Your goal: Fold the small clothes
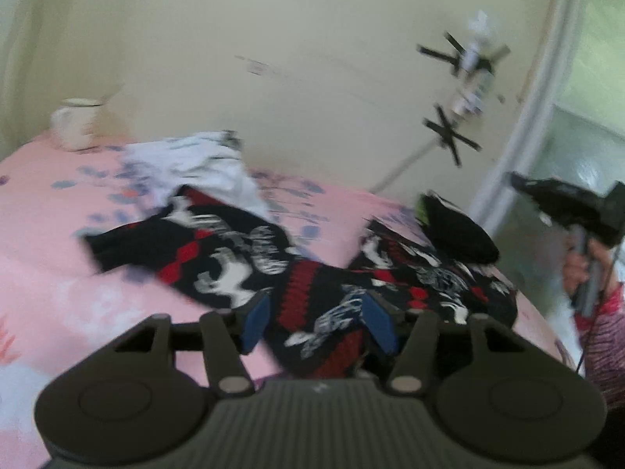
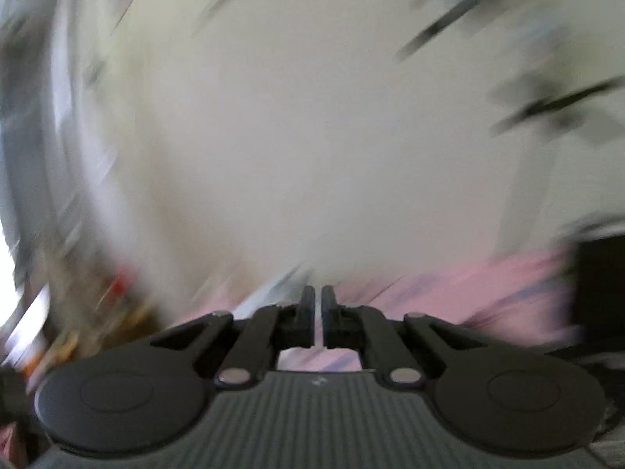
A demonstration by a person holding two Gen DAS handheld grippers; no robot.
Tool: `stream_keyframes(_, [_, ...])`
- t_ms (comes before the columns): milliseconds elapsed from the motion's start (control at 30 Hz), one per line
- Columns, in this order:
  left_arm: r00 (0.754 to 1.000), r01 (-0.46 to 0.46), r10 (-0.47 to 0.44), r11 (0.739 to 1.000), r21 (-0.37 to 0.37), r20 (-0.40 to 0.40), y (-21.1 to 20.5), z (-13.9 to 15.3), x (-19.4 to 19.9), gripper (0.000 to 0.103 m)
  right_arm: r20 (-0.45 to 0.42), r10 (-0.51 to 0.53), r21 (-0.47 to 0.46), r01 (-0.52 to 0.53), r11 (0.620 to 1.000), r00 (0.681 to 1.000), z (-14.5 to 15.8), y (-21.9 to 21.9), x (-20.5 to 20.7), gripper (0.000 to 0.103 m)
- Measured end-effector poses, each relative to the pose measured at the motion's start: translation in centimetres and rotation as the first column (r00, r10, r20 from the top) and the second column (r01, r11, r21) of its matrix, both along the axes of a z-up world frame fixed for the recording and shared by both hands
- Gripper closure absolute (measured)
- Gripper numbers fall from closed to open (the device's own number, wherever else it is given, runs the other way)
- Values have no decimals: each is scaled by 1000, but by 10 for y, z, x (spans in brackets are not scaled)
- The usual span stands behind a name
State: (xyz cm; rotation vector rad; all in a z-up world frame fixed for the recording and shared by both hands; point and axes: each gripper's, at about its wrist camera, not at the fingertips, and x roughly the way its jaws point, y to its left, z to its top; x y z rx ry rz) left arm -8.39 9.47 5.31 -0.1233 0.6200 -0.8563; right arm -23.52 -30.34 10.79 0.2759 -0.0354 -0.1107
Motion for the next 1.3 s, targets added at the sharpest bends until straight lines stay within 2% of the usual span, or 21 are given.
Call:
stream_keyframes(67, [998, 61, -61, 997, 39, -5, -20, -4, 9, 40, 35, -169, 33, 168, 985, 985, 0, -24, -53, 103])
stream_keyframes(167, [987, 111, -97, 988, 105, -129, -46, -20, 31, 40, -43, -230, 53, 232, 971, 972, -9, -32, -82, 100])
stream_keyframes(200, [980, 102, -83, 989, 104, -178, -50, -26, 37, 40, -70, -212, 44, 216, 975, 975, -13, -28, -82, 74])
stream_keyframes(267, [964, 77, -65, 996, 36, -258, -44, -36, 46, 40, -122, -168, 12, 170, 985, 978, -24, -11, -69, 41])
stream_keyframes(333, [958, 32, -33, 999, -10, -285, -30, -40, 47, 40, -156, -90, -58, 81, 995, 984, -36, 15, -48, 41])
stream_keyframes(367, [959, 1, -7, 1000, -19, -282, -20, -39, 46, 40, -208, -29, -98, 9, 995, 978, -43, 34, -26, 41])
stream_keyframes(467, [961, -89, 84, 996, -7, -262, 11, -36, 39, 40, -340, 142, -198, -219, 955, 930, -54, 91, 27, 42])
stream_keyframes(533, [960, -139, 138, 990, 12, -243, 31, -35, 32, 40, -419, 230, -264, -360, 895, 878, -58, 134, 59, 42])
stream_keyframes(600, [957, -180, 179, 984, 18, -229, 47, -34, 26, 40, -501, 279, -343, -484, 805, 819, -63, 177, 89, 43])
stream_keyframes(667, [954, -200, 196, 980, 6, -226, 61, -35, 18, 40, -572, 282, -411, -566, 715, 770, -69, 212, 116, 43])
stream_keyframes(733, [955, -204, 199, 979, -3, -221, 66, -35, 13, 40, -642, 224, -461, -603, 651, 733, -81, 235, 146, 45])
stream_keyframes(767, [958, -200, 194, 980, -5, -212, 67, -34, 11, 40, -674, 179, -476, -607, 637, 716, -89, 242, 162, 61])
stream_keyframes(800, [961, -193, 188, 981, -6, -203, 65, -32, 9, 40, -692, 136, -491, -600, 632, 709, -94, 239, 173, 94])
stream_keyframes(833, [965, -182, 177, 983, -7, -192, 63, -31, 8, 40, -700, 104, -502, -591, 631, 706, -96, 236, 182, 103])
stream_keyframes(900, [975, -142, 138, 990, -15, -175, 59, -29, 9, 39, -664, 124, -477, -545, 689, 737, -83, 220, 179, 103])
stream_keyframes(1033, [991, -32, 30, 999, -9, -132, 24, -18, 16, 34, -426, 132, -379, -309, 873, 895, -25, 151, 133, 103])
stream_keyframes(1067, [993, -4, 3, 1000, -2, -115, 13, -14, 17, 30, -345, 96, -334, -217, 917, 934, -10, 125, 110, 103])
stream_keyframes(1133, [996, 44, -43, 999, 8, -82, -7, -9, 20, 24, -209, -27, -276, -32, 961, 977, 9, 81, 63, 103])
stream_keyframes(1200, [995, 82, -80, 996, 29, -58, -26, -5, 23, 24, -102, -190, -197, 168, 966, 976, 17, 35, 8, 103])
stream_keyframes(1233, [995, 95, -93, 994, 44, -48, -35, -5, 25, 24, -66, -266, -149, 254, 956, 962, 17, 17, -20, 103])
stream_keyframes(1300, [992, 123, -121, 989, 79, -30, -52, -3, 29, 24, -35, -425, -78, 422, 903, 904, 10, -14, -76, 103])
